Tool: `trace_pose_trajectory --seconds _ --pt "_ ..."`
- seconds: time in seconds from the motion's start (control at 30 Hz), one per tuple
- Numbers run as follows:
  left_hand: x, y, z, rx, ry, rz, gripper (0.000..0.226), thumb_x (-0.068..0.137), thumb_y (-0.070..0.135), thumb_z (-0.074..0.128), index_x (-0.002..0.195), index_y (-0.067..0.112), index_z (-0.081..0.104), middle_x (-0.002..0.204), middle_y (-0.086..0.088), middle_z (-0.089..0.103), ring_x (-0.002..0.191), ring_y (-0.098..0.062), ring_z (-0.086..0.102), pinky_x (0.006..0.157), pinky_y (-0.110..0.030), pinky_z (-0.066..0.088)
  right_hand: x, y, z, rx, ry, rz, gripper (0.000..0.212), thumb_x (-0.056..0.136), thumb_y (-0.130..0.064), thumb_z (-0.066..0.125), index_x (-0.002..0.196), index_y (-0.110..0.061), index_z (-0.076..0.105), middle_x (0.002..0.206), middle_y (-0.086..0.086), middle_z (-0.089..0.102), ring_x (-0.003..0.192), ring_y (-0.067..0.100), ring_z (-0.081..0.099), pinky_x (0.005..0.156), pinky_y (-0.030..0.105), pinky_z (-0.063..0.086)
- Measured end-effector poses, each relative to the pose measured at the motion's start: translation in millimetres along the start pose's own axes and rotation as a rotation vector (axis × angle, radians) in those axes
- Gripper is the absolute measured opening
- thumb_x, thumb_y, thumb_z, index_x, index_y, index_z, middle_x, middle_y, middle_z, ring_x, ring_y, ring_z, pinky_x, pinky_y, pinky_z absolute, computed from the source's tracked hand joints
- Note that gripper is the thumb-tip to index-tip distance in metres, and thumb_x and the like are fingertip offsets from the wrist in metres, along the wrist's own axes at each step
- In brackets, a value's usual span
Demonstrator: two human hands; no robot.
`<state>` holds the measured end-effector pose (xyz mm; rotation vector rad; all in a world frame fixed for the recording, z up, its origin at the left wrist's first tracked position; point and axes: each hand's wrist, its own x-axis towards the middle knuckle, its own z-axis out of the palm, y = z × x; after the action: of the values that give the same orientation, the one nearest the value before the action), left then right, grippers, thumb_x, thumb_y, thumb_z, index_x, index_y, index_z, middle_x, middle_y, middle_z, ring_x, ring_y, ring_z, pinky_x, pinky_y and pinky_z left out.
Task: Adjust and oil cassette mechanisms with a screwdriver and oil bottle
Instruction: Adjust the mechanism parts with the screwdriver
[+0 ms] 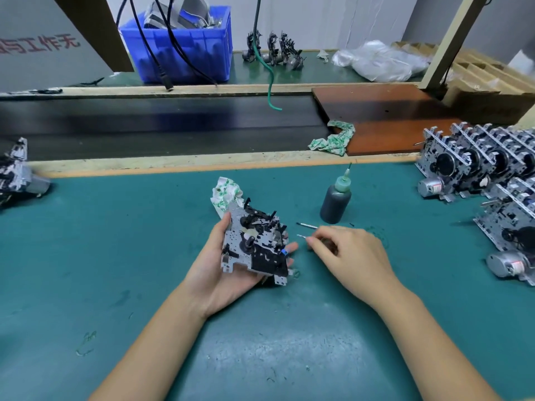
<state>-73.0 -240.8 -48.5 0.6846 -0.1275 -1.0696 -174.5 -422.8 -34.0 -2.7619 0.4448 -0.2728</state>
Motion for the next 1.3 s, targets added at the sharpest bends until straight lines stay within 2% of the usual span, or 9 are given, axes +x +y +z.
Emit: trace_pose_trajectory --seconds 0.17,0.3,0.43,0.57,0.67,0.8,0.9,1.07,1.3 --pt "-5.0 7.7 -8.9 0.251 -0.023 -0.184 0.077 0.076 0.073 0.044 0.119 0.014 0.067 0.133 -0.021 0.055 0.121 -0.038 0.053 0.108 -0.054 0.034 -2.6 0.4 -3.2 0.046 -0.118 -0.312 0.061 0.077 -0.037 0.070 0.133 -0.027 0.047 0.112 -0.008 0.052 0.106 0.011 0.045 0.090 0.027 0.037" --pt "-7.1 13.4 -9.4 0.363 -0.061 -0.338 0.095 0.056 0.081 0.060 0.122 0.013 0.065 0.132 -0.021 0.055 0.122 -0.038 0.053 0.107 -0.051 0.038 -15.0 -3.0 -2.5 0.001 -0.120 -0.403 0.049 0.073 -0.042 0.074 0.112 -0.015 0.060 0.102 -0.002 0.061 0.099 0.019 0.054 0.087 0.029 0.040" --pt "-9.5 20.2 -13.2 0.247 -0.133 -0.392 0.110 0.058 0.088 0.045 0.134 0.008 0.053 0.140 -0.022 0.047 0.130 -0.039 0.044 0.108 -0.051 0.035 -30.6 5.2 -6.0 -0.104 0.040 -0.446 0.047 0.069 -0.058 0.071 0.086 -0.015 0.065 0.078 -0.004 0.061 0.077 0.018 0.059 0.073 0.022 0.032" --pt "-19.4 31.7 -7.8 0.319 -0.026 -0.217 0.104 0.061 0.084 0.049 0.122 0.001 0.063 0.122 -0.022 0.062 0.113 -0.030 0.061 0.092 -0.039 0.051 -45.5 8.1 -3.7 -0.150 0.139 -0.385 0.054 0.076 -0.067 0.047 0.074 -0.014 0.060 0.071 -0.005 0.056 0.068 0.019 0.055 0.069 0.027 0.040" --pt "-31.8 23.8 9.0 1.117 0.374 0.049 0.069 0.069 0.083 0.044 0.082 0.020 0.068 0.069 0.003 0.071 0.062 -0.014 0.065 0.063 -0.038 0.052 -49.2 11.6 -1.7 -0.127 0.167 -0.328 0.054 0.076 -0.067 0.046 0.074 -0.015 0.060 0.071 -0.006 0.054 0.068 0.018 0.053 0.067 0.028 0.043" --pt "-63.3 -6.5 21.4 2.094 0.574 0.202 0.075 0.050 0.101 0.014 0.065 0.035 0.047 0.054 0.013 0.055 0.057 -0.002 0.056 0.049 -0.025 0.032 -50.4 11.1 1.6 -0.146 0.151 -0.332 0.055 0.077 -0.068 0.046 0.073 -0.014 0.059 0.072 -0.004 0.054 0.069 0.020 0.052 0.072 0.027 0.033" --pt "-68.4 -26.1 22.9 2.209 0.613 0.193 0.071 0.046 0.099 0.014 0.066 0.036 0.041 0.062 0.012 0.061 0.069 -0.010 0.064 0.050 -0.028 0.030 -50.8 9.9 3.7 -0.140 0.181 -0.337 0.054 0.079 -0.065 0.047 0.072 -0.013 0.061 0.069 -0.003 0.055 0.067 0.020 0.053 0.074 0.027 0.033" --pt "-58.8 -29.5 19.9 2.184 0.653 0.472 0.063 0.055 0.081 0.039 0.044 0.020 0.048 0.033 -0.001 0.045 0.033 -0.022 0.051 0.040 -0.018 0.017 -50.3 5.9 6.5 -0.113 0.228 -0.319 0.051 0.080 -0.061 0.048 0.068 -0.013 0.061 0.065 -0.005 0.055 0.063 0.020 0.053 0.075 0.027 0.033" --pt "-54.1 -34.8 8.0 2.141 0.667 0.714 0.063 0.060 0.073 0.046 0.040 0.013 0.040 0.030 -0.002 0.034 0.025 -0.021 0.038 0.041 -0.018 0.020 -49.0 9.4 8.1 -0.063 0.206 -0.390 0.058 0.072 -0.067 0.057 0.066 -0.009 0.059 0.063 -0.002 0.053 0.061 0.021 0.049 0.078 0.033 0.043"
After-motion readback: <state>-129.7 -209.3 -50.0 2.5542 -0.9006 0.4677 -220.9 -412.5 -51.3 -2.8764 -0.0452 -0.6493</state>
